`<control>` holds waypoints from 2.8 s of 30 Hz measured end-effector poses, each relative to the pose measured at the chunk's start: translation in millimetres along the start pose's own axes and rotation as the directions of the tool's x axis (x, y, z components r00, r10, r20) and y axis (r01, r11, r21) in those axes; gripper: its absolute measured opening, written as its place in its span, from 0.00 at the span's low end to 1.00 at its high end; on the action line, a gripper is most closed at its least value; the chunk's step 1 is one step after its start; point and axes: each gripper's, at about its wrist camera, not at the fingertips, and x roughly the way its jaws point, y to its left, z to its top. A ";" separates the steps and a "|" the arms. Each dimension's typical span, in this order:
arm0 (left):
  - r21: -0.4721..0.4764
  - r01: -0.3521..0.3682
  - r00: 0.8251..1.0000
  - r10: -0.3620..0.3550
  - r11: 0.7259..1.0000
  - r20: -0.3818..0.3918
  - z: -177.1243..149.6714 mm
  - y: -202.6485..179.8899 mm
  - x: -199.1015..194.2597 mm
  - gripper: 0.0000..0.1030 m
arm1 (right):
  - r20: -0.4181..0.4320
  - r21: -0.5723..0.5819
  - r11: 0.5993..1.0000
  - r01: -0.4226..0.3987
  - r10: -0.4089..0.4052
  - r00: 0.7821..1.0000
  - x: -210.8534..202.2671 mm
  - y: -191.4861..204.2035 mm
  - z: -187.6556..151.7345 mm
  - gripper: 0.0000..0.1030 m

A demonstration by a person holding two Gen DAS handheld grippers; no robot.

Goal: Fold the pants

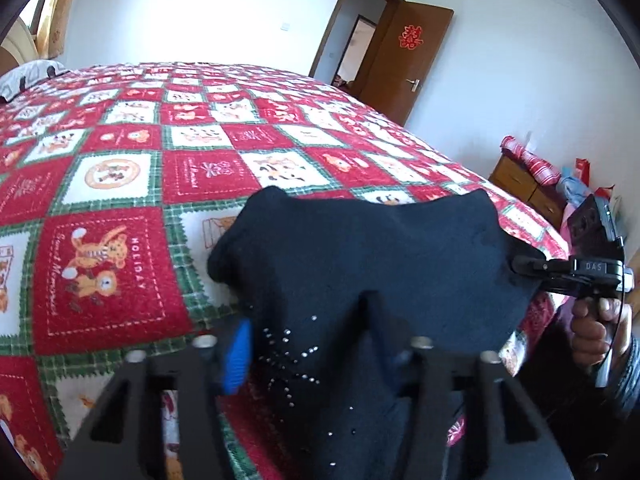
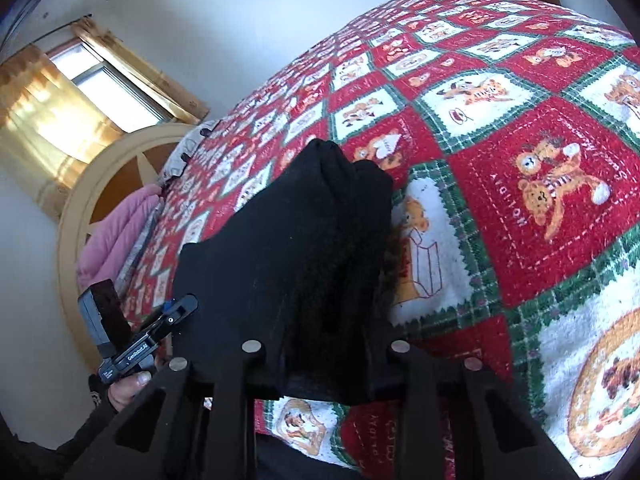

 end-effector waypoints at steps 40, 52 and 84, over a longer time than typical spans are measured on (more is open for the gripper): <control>-0.203 -0.361 0.887 0.402 0.910 0.226 62.3 208.7 -142.1 0.15 | -0.115 -0.421 0.886 -0.197 0.163 0.980 219.7 286.7 104.9 0.24; -0.188 -0.405 0.885 0.436 0.895 0.165 61.4 243.4 -118.6 0.15 | -0.164 -0.403 0.902 -0.158 0.099 0.981 285.1 291.0 116.6 0.24; -0.386 -0.543 0.794 0.606 0.746 0.054 -3.8 255.9 -158.6 0.96 | 0.062 -0.442 0.877 0.190 -0.181 0.982 238.4 248.2 91.7 0.58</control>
